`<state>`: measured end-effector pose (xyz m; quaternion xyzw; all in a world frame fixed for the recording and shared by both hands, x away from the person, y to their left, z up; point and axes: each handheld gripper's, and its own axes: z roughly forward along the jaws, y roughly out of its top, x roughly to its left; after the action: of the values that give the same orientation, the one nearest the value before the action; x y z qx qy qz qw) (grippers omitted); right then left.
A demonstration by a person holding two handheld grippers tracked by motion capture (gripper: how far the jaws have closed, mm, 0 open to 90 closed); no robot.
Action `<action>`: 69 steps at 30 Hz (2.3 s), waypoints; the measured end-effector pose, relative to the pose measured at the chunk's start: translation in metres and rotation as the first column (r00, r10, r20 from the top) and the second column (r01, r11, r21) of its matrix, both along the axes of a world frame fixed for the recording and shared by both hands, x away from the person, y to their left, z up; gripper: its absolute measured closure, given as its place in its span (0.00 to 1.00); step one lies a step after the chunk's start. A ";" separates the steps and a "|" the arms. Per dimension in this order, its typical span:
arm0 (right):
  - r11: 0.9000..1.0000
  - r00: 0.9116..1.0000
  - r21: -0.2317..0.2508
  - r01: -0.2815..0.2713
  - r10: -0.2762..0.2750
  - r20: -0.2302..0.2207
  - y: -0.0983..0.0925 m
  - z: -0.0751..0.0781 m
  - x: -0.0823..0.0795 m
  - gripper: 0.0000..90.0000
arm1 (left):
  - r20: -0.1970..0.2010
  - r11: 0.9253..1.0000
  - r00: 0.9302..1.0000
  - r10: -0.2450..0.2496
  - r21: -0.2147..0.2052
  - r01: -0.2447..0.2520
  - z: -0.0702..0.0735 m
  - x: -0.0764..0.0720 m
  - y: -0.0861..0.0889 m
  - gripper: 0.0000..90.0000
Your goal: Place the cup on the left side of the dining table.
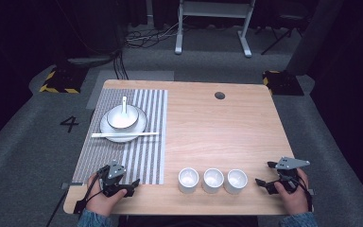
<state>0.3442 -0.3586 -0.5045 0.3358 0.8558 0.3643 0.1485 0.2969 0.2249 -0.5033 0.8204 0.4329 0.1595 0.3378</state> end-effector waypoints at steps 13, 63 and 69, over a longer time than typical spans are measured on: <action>1.000 1.000 0.000 0.000 0.000 0.000 0.000 0.000 0.000 0.08 | 0.001 1.000 1.000 0.002 0.001 -0.002 0.000 0.000 0.000 0.21; 1.000 1.000 0.000 0.001 -0.001 0.000 0.000 0.000 0.000 0.08 | 0.191 0.989 0.977 -0.090 -0.101 0.111 0.072 -0.012 -0.042 0.26; 1.000 1.000 0.000 0.000 0.000 -0.001 0.000 0.000 0.000 0.08 | 0.202 0.980 0.971 -0.130 -0.120 0.156 0.076 -0.006 -0.062 0.26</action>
<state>0.3443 -0.3586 -0.5045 0.3360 0.8559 0.3642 0.1482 0.2909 0.1628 -0.4269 0.8054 0.3474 0.1837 0.4437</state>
